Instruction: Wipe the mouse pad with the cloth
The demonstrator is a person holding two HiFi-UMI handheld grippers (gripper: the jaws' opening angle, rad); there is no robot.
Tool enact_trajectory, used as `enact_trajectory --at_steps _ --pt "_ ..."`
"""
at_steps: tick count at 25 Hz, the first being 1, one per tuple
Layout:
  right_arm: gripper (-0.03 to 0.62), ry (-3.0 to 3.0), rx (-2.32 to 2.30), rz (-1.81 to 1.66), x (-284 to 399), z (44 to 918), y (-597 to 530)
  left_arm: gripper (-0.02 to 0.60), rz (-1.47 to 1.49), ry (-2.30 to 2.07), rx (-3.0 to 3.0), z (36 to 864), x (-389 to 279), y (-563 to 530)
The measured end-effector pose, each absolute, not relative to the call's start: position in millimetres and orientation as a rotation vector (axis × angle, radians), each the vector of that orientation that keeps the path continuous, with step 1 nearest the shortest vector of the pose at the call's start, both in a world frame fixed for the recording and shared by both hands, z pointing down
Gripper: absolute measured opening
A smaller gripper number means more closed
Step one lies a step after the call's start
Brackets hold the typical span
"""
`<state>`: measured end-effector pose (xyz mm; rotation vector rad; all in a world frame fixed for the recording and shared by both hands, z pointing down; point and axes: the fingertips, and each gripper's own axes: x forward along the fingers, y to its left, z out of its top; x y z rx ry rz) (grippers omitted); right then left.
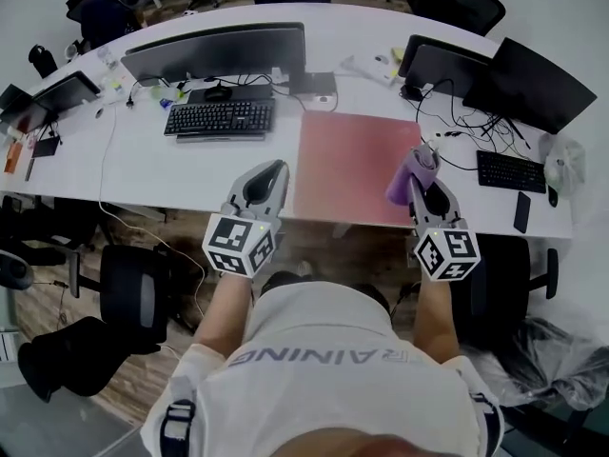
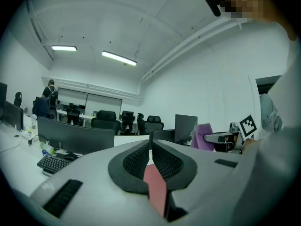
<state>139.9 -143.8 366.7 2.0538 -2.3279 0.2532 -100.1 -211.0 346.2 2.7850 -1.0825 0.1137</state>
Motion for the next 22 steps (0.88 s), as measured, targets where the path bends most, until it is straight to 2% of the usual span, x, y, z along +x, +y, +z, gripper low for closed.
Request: enact_trajectory --at_steps 14,22 --pt "0.098 -2.29 1.87 0.404 99.4 411.4 -243.5 0.032 0.104 -1.092 2.656 393.5 -130.1 -284.7" --pt "0.098 -2.41 1.586 0.637 66.9 487.8 -341.7 0.032 0.206 -1.225 2.581 414.5 -125.5 -311.7"
